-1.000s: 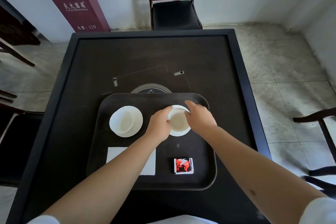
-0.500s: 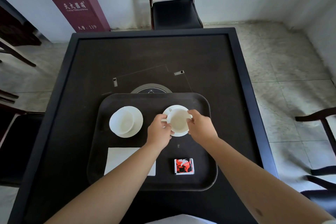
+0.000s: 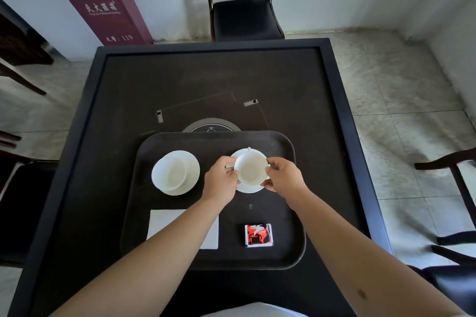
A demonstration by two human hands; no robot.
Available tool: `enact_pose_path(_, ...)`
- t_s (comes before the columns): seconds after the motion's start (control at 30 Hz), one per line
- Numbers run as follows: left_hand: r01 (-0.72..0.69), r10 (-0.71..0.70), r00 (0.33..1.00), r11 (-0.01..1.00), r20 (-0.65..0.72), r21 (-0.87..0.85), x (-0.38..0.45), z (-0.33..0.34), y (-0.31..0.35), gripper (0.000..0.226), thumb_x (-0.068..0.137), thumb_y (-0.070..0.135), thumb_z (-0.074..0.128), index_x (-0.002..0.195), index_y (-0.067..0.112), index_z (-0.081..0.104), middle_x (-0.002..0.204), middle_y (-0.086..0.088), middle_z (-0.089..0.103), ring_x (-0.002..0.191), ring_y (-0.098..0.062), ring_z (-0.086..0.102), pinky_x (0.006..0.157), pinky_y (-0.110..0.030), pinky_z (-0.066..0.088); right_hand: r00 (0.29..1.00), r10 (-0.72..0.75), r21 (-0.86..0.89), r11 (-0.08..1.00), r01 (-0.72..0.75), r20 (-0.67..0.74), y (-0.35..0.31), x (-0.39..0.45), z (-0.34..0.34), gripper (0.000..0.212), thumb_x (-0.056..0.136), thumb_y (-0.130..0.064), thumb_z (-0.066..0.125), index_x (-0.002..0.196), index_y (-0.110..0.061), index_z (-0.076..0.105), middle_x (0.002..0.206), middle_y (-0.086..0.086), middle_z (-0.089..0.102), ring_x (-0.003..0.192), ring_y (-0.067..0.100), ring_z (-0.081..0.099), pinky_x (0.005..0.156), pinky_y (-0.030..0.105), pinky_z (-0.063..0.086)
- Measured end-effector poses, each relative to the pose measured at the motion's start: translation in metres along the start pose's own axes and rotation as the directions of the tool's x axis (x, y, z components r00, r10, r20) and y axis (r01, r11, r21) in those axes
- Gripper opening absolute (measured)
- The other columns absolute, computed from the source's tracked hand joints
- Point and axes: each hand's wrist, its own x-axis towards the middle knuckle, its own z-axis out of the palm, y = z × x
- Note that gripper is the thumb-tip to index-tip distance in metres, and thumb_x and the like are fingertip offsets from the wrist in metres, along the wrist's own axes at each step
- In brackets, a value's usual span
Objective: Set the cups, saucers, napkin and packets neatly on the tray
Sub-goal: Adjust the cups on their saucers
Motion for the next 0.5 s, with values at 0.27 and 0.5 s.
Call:
enact_pose_path(0.27,-0.039,0.039,0.999,0.999,-0.001,0.0,-0.002,0.002,-0.009,0.026,0.096,0.014,0.059,0.121,0.023,0.058,0.12,-0.002,0.065,0.098,-0.022,0.068,0.08,-0.035,0.061,0.999,0.036,0.1,0.994,-0.036,0.002,0.003,-0.003,-0.002,0.018,0.096,-0.014,0.059,0.106,-0.027,0.066,0.098,0.0,0.069,0.076,0.016,0.072,0.061,0.025,0.06)
enact_pose_path(0.5,-0.054,0.054,0.999,0.998,-0.002,-0.035,-0.003,0.004,-0.013,0.028,0.097,0.014,0.061,0.112,0.036,0.052,0.123,0.002,0.064,0.098,-0.018,0.068,0.073,-0.022,0.058,0.999,0.029,0.119,0.993,-0.026,-0.018,0.008,-0.006,0.0,0.013,0.096,-0.018,0.06,0.104,-0.028,0.064,0.092,-0.001,0.07,0.069,0.013,0.072,0.064,0.026,0.06)
